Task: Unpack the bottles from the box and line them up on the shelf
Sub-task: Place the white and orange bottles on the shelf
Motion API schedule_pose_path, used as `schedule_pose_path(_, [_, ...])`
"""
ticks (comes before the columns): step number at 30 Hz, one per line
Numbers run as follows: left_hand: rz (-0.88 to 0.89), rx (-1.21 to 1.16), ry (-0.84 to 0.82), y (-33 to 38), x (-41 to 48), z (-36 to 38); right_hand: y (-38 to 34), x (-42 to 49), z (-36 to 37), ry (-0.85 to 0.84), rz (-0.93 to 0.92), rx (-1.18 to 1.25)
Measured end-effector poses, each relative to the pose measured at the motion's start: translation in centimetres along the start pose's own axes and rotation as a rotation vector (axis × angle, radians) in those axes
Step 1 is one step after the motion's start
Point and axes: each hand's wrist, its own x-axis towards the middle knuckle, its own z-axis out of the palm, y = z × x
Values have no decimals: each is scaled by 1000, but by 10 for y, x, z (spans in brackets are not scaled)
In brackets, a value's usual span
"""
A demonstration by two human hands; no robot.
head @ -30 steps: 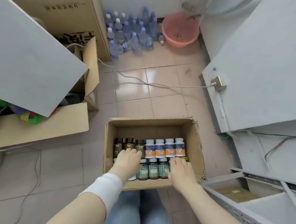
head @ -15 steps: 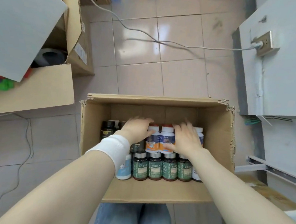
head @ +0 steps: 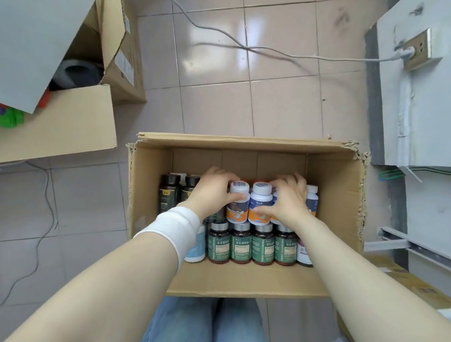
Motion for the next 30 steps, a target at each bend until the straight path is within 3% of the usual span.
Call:
schedule_pose_path(7, [18, -178, 87, 5, -22, -10, -4, -34, -12, 112, 39, 204])
schedule_pose_path(13, [20, -509, 13, 28, -70, -40, -6, -95, -36, 180, 115, 602])
schedule_pose_path(18, [114, -638, 73, 71, -120, -74, -12, -161, -58, 318, 224, 908])
schedule_pose_path(22, [243, -688, 101, 107, -167, -99, -25, -228, -62, 388, 204, 1233])
schedule_pose_path(26, [329, -737, 23, 136, -225, -114, -48, -304, -58, 498, 160, 1517])
schedule_pose_path(30, [386, -793, -164, 163, -284, -121, -71, -384, -52, 623, 75, 1705])
